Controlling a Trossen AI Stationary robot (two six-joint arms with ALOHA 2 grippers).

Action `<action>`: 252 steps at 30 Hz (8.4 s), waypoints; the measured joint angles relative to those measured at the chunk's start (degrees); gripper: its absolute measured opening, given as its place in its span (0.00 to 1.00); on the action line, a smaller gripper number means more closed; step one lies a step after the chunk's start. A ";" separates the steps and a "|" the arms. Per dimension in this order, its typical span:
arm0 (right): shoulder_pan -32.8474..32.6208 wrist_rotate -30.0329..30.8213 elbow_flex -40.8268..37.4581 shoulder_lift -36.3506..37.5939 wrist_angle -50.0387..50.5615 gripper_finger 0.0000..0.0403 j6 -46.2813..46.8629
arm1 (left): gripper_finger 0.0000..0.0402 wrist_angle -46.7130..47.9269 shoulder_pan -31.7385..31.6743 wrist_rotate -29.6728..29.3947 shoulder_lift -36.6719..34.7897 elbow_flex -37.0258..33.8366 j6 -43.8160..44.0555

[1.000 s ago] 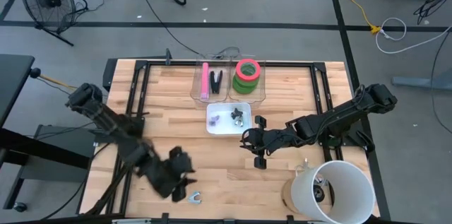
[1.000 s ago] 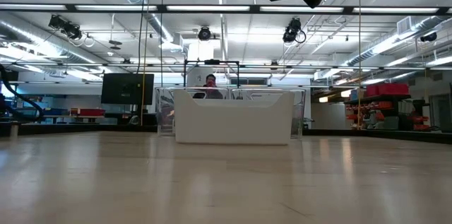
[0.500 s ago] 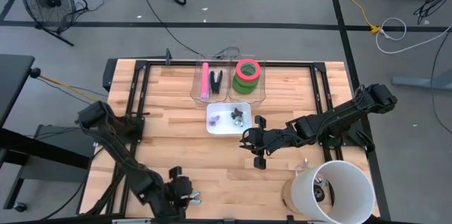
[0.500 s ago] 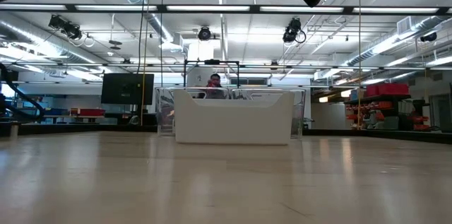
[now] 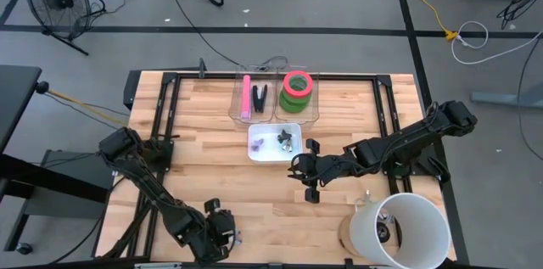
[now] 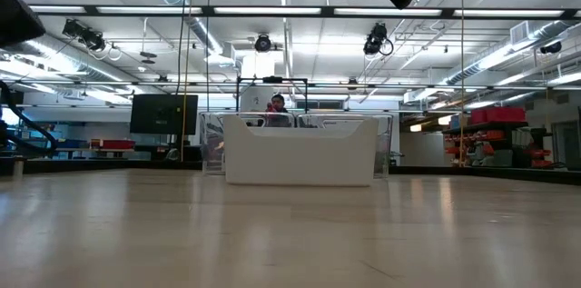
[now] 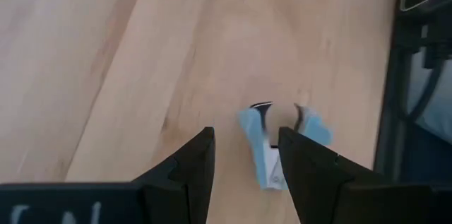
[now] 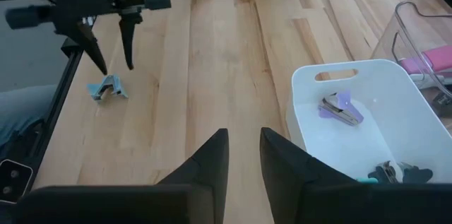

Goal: Pick and place Stapler, Stapler remover, tape
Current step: Put the blue staple remover into the white bin, then return to Home Position

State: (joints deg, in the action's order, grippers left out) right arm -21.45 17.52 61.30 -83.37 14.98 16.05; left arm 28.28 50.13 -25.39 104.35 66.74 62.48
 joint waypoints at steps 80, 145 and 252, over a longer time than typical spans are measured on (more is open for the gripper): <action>0.00 0.02 0.00 0.00 0.09 0.20 -0.66 | 0.07 -16.97 -32.21 -1.73 -10.44 -5.27 -39.72; 0.00 -3.00 -0.02 0.00 -2.93 0.20 0.59 | 0.36 -17.76 -49.40 1.66 -10.77 -5.22 -41.79; 16.83 -6.53 -60.39 83.38 -34.31 0.20 -0.39 | 0.36 -40.29 -48.51 7.56 -104.32 -66.20 -41.63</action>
State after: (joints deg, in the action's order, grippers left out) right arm -4.62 10.98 0.91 0.01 -19.33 15.66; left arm -12.01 1.62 -17.83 0.03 0.54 20.85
